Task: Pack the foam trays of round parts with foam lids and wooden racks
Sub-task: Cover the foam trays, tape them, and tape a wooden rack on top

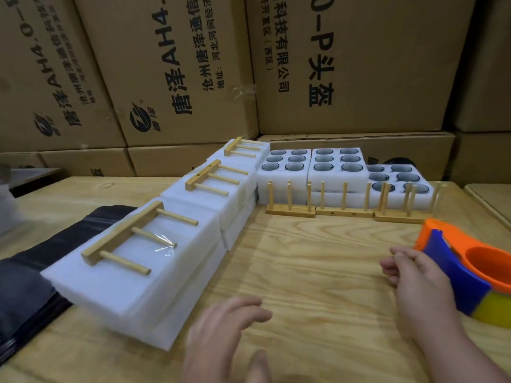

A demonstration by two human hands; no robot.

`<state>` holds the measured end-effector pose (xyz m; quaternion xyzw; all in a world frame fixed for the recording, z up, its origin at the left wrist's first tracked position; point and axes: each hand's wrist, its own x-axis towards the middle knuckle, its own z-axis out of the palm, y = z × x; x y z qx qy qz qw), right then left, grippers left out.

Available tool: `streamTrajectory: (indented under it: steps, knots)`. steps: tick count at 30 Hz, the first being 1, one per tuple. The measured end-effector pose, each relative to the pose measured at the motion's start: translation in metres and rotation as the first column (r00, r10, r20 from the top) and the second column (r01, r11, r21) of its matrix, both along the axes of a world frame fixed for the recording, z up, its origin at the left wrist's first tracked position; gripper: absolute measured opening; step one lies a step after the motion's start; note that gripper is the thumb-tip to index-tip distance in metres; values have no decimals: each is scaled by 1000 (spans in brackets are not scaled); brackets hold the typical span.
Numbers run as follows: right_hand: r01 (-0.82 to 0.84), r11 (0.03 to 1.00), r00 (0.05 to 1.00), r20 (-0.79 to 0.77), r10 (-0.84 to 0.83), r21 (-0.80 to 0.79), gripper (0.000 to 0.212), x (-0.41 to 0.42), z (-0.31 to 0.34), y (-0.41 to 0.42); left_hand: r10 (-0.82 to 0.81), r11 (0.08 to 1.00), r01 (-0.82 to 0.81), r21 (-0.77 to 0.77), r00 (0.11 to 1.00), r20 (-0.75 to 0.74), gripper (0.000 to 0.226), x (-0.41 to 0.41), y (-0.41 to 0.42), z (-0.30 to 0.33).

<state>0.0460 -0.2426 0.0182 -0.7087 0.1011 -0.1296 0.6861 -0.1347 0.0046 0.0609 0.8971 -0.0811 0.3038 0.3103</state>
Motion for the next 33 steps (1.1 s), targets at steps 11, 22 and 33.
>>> streamTrajectory:
  steps: [11, 22, 33]
  knots:
    - [-73, 964, 997, -43, 64, -257, 13, 3, -9, 2, 284, 920, -36, 390, 747, -601, 81, 119, -7, -61]
    - [-302, 421, 942, -199, 270, -855, 7, 6, -1, 26, 316, 905, -77, 419, 782, -537, 86, 159, -6, -70]
    - [-192, 345, 962, -107, 250, -919, 30, 141, 109, 32, 296, 912, -70, 404, 794, -531, 86, 160, -5, -70]
